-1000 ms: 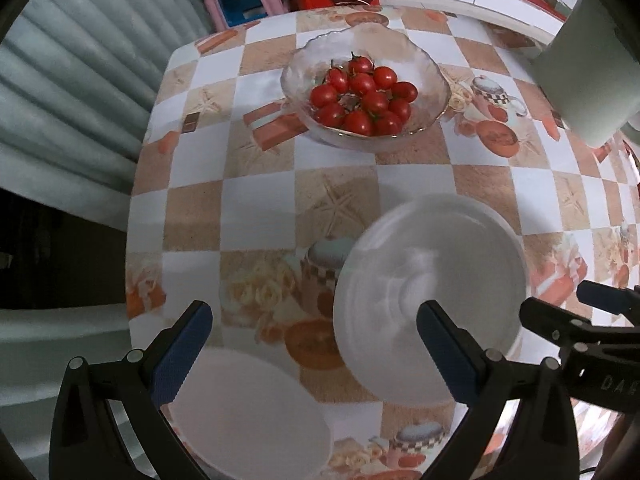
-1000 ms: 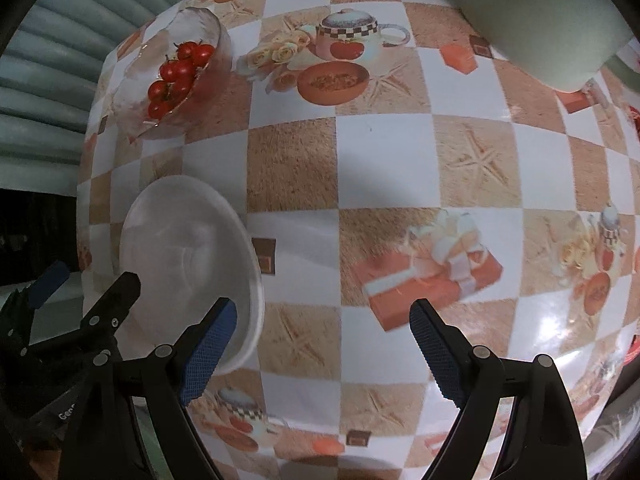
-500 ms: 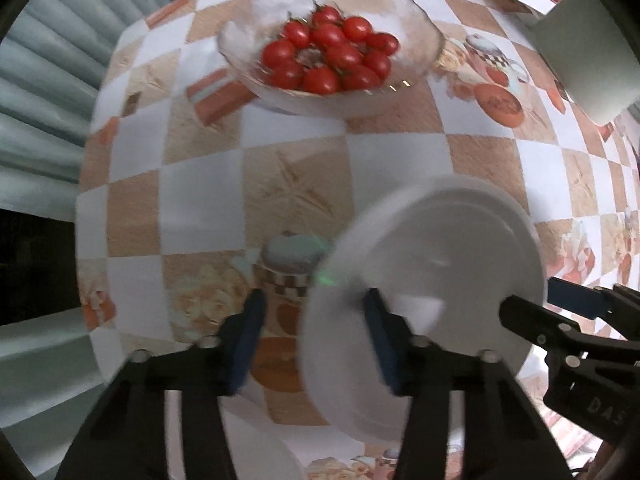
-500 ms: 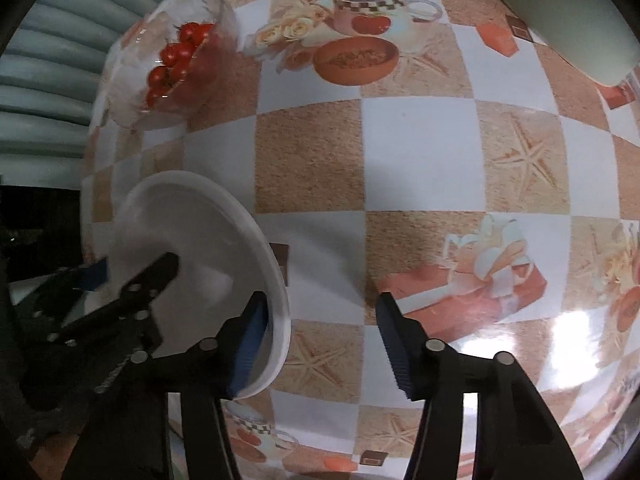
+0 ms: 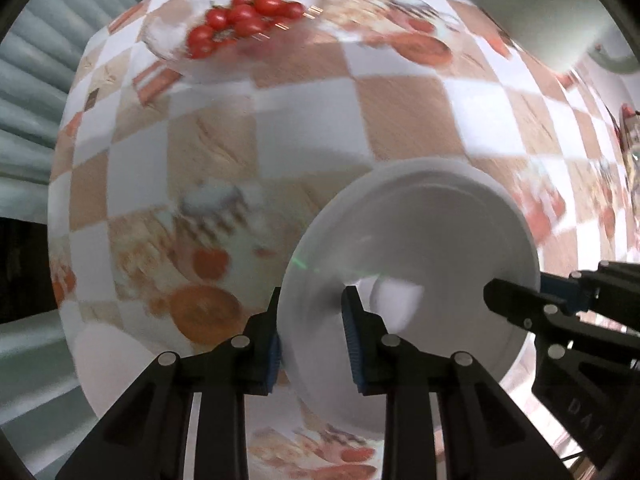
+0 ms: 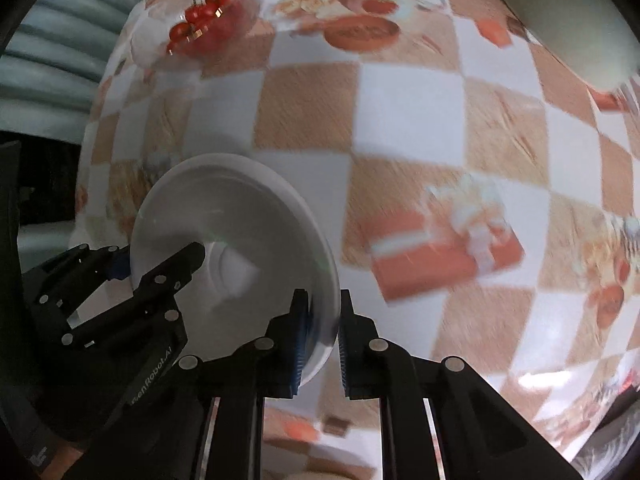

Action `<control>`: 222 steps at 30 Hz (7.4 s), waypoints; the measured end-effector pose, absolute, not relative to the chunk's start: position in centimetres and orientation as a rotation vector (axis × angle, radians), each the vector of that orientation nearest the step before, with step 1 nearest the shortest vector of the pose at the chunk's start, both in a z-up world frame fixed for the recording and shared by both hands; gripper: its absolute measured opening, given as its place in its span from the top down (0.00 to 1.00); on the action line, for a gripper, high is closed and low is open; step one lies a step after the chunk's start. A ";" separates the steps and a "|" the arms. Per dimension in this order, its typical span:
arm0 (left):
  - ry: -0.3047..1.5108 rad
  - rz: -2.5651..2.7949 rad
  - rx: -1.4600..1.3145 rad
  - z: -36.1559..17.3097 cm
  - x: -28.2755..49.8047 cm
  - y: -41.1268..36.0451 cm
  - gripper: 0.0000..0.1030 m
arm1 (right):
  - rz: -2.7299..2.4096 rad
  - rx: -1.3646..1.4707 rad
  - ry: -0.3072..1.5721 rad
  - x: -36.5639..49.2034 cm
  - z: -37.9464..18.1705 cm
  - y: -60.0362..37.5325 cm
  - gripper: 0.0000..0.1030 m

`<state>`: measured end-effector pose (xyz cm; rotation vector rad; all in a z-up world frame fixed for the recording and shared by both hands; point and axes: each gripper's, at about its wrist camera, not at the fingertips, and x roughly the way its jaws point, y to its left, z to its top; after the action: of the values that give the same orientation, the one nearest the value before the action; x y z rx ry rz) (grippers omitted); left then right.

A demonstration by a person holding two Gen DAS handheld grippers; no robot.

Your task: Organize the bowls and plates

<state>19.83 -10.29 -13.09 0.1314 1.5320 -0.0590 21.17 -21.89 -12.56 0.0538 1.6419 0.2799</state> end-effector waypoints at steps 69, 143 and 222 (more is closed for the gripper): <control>1.445 -0.249 0.236 -2.4 2.3 -19.9 0.70 | 0.078 0.108 1.580 2.6 -3.1 -29.8 0.84; 1.448 -0.016 -0.062 -2.7 -0.3 -1.5 0.00 | 0.202 0.125 1.614 5.5 -1.4 -21.2 0.01; 1.604 -0.093 -0.028 -13.8 11.8 -6.7 0.76 | 0.153 0.177 1.741 14.9 -13.2 -18.7 0.87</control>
<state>11.79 -6.67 -13.83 -0.0279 1.6041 -0.0926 14.87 -18.65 -13.20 0.1775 1.7406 0.1527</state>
